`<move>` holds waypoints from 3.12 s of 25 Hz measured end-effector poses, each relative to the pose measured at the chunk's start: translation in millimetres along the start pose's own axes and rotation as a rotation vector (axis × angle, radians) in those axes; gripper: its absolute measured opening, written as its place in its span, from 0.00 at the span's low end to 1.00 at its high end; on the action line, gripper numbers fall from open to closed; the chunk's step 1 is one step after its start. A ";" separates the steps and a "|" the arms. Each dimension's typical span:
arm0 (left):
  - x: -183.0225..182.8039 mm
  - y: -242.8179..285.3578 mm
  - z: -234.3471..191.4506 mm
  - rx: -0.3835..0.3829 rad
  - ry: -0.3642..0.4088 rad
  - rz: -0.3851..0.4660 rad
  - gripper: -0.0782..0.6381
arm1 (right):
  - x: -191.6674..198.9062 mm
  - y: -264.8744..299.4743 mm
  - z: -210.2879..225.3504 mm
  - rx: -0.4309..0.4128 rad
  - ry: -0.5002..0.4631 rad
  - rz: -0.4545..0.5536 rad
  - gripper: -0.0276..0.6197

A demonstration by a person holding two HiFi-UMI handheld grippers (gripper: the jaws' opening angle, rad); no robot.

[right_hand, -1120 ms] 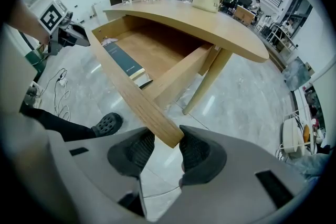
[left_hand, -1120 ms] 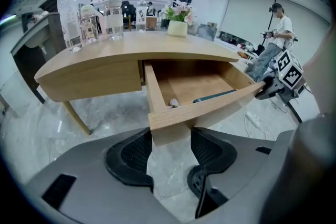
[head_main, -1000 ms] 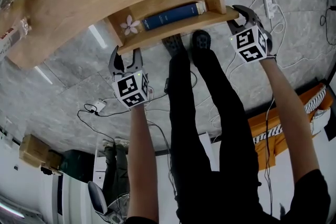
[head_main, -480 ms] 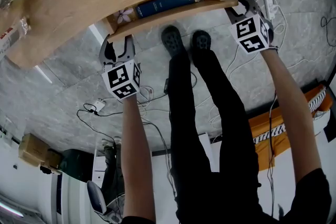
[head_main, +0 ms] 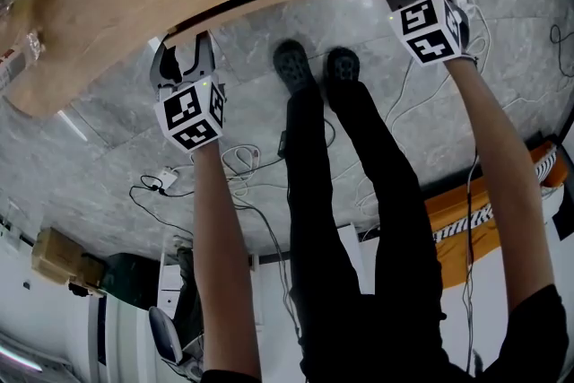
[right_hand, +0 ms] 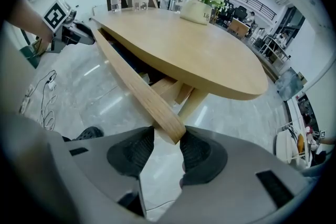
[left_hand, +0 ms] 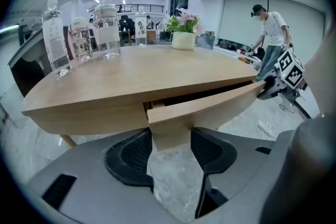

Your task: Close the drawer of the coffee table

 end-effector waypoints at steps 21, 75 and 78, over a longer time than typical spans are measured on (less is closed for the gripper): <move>-18.8 18.2 -6.9 -0.011 -0.025 0.015 0.44 | -18.7 10.4 21.2 0.054 -0.009 0.016 0.27; -179.5 -540.8 198.5 0.032 -0.043 0.503 0.14 | -39.4 -601.0 -12.5 -0.104 0.291 0.784 0.06; -173.7 -562.3 201.0 0.031 -0.042 0.526 0.13 | -32.8 -618.4 -22.9 -0.118 0.294 0.818 0.06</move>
Point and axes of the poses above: the fingertips, and each gripper's own axes: y forward along the fingers, z to its right, x out of its underside, the point moved 5 cm from there along -y, backward along the fingers, and after that the axes turned 10 degrees about -z, right-handed, at the moved point
